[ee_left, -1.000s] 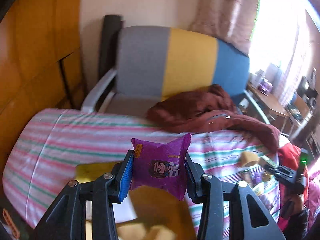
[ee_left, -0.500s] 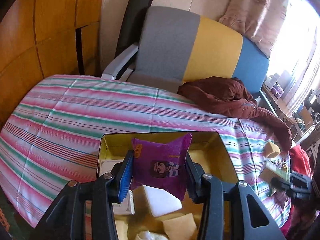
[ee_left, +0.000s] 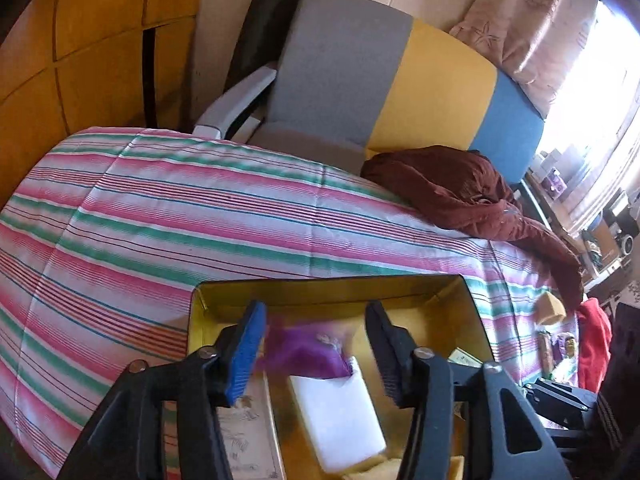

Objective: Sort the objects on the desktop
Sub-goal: 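Carry the purple packet and green box into the gold box, opening both grippers, then move both grippers back to the remaining items on the bedspread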

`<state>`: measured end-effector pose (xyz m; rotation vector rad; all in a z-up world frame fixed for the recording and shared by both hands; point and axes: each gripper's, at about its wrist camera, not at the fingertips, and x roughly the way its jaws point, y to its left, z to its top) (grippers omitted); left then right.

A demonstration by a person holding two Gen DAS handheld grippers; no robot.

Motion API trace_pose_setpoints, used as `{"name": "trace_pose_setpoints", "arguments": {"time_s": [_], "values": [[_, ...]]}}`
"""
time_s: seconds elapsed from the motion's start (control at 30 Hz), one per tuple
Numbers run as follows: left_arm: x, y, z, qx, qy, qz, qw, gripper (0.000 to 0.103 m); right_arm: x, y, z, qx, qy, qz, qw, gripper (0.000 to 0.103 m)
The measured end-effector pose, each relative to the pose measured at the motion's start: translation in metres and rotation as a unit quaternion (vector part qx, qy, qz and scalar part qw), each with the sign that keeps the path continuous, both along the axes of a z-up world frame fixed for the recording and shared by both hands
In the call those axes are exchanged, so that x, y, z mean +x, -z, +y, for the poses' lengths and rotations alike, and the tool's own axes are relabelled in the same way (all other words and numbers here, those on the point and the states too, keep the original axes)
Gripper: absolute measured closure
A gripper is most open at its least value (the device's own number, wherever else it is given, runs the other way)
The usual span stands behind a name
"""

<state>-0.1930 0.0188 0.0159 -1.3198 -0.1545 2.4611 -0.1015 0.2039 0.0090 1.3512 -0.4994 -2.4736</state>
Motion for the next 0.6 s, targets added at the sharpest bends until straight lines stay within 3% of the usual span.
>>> {"name": "trace_pose_setpoints", "arguments": {"time_s": [0.03, 0.1, 0.17, 0.23, 0.37, 0.6], "values": [[-0.002, 0.002, -0.001, -0.004, -0.004, -0.003, 1.0, 0.038, -0.004, 0.0, -0.002, -0.009, 0.002, -0.002, 1.0, 0.069], [-0.003, 0.002, -0.006, 0.001, -0.017, -0.002, 0.9999, 0.033, -0.009, 0.0, -0.009, -0.012, 0.007, -0.002, 1.0, 0.068], [0.001, -0.001, -0.012, 0.002, -0.025, 0.003, 0.9997, 0.033, -0.012, 0.003, -0.015, -0.022, 0.001, -0.005, 1.0, 0.063], [0.012, -0.007, -0.015, -0.009, -0.024, 0.017, 0.9995, 0.033, -0.011, 0.007, -0.018, -0.024, 0.001, -0.006, 1.0, 0.05], [0.037, -0.022, -0.019, -0.023, -0.022, 0.05, 0.9982, 0.033, -0.003, 0.012, -0.014, -0.03, 0.003, -0.012, 0.999, 0.049], [0.092, -0.036, -0.023, -0.068, -0.047, 0.107, 0.9908, 0.035, 0.02, 0.008, -0.017, 0.011, -0.007, 0.008, 1.0, 0.042]]}}
